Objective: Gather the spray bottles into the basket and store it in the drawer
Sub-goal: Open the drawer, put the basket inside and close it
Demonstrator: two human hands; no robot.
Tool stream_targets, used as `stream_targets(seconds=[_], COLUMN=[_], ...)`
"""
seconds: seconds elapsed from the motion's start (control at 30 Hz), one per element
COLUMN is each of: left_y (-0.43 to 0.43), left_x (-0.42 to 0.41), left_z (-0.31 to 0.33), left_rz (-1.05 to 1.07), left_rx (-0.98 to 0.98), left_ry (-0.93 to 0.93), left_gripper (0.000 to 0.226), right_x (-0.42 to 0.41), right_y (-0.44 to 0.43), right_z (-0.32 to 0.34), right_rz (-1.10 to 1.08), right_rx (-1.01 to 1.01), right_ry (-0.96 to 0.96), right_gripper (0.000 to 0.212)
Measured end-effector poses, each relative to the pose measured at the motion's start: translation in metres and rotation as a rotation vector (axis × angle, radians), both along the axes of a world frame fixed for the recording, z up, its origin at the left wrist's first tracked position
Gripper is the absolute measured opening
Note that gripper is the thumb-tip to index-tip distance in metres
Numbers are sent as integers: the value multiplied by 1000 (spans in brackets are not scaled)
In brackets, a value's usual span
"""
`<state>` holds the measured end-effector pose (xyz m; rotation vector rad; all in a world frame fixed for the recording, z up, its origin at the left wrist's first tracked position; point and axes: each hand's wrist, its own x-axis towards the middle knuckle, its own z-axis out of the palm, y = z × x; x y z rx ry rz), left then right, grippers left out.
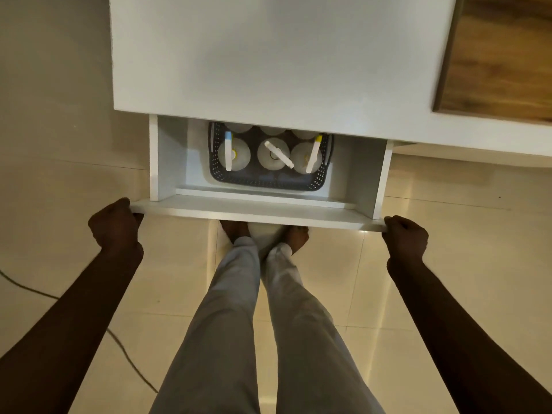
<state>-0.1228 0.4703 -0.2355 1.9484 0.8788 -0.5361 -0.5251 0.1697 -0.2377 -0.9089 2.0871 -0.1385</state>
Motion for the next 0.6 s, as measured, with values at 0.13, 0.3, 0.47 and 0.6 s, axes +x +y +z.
stream_targets(seconds=[0.13, 0.3, 0.47, 0.6], left_y=[-23, -53, -87, -108], left_x=[18, 31, 44, 55], left_z=[3, 2, 6, 14], left_rz=[4, 65, 92, 149], left_rx=[-32, -157, -211, -274], left_ry=[14, -90, -93, -63], left_gripper=[13, 15, 17, 27], right_x=[23, 46, 67, 90], right_y=[-19, -45, -66, -78], right_z=[7, 11, 8, 14], right_rz=[-5, -84, -142, -296], right_rx=[-48, -88, -123, -163], right_ry=[-24, -101, -238, -298], right_gripper=[15, 23, 52, 33])
